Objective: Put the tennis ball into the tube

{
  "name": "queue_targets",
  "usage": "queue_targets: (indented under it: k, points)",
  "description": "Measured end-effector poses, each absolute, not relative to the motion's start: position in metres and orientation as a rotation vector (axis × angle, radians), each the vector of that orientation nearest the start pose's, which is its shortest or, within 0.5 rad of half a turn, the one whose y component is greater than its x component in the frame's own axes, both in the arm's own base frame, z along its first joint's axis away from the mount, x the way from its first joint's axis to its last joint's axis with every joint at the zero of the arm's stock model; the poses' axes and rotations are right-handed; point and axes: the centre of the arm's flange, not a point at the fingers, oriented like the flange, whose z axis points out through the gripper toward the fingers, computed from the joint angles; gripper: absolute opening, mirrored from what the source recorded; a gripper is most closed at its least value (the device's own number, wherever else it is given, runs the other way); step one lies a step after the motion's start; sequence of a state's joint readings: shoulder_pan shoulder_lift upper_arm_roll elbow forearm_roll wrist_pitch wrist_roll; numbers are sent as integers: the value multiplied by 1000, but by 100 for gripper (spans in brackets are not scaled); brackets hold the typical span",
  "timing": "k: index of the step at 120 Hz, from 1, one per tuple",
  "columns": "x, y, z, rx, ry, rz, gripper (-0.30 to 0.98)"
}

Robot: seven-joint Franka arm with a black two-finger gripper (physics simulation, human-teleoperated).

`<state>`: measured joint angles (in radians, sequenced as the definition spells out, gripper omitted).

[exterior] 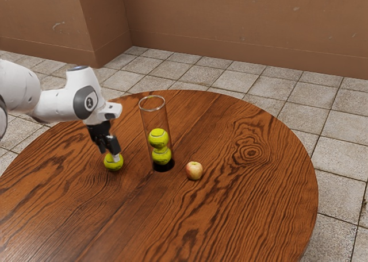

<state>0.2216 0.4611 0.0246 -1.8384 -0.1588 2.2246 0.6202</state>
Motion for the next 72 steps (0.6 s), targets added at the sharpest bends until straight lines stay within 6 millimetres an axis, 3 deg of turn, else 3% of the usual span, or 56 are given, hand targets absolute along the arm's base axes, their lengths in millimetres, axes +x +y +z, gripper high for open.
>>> queue_targets:
  k: [20,48,72]
  points:
    - [619,160,250,-3281,363,-18,68]
    - [610,160,263,-3282,352,-66,45]
    - [608,160,255,-3281,354,-51,34]
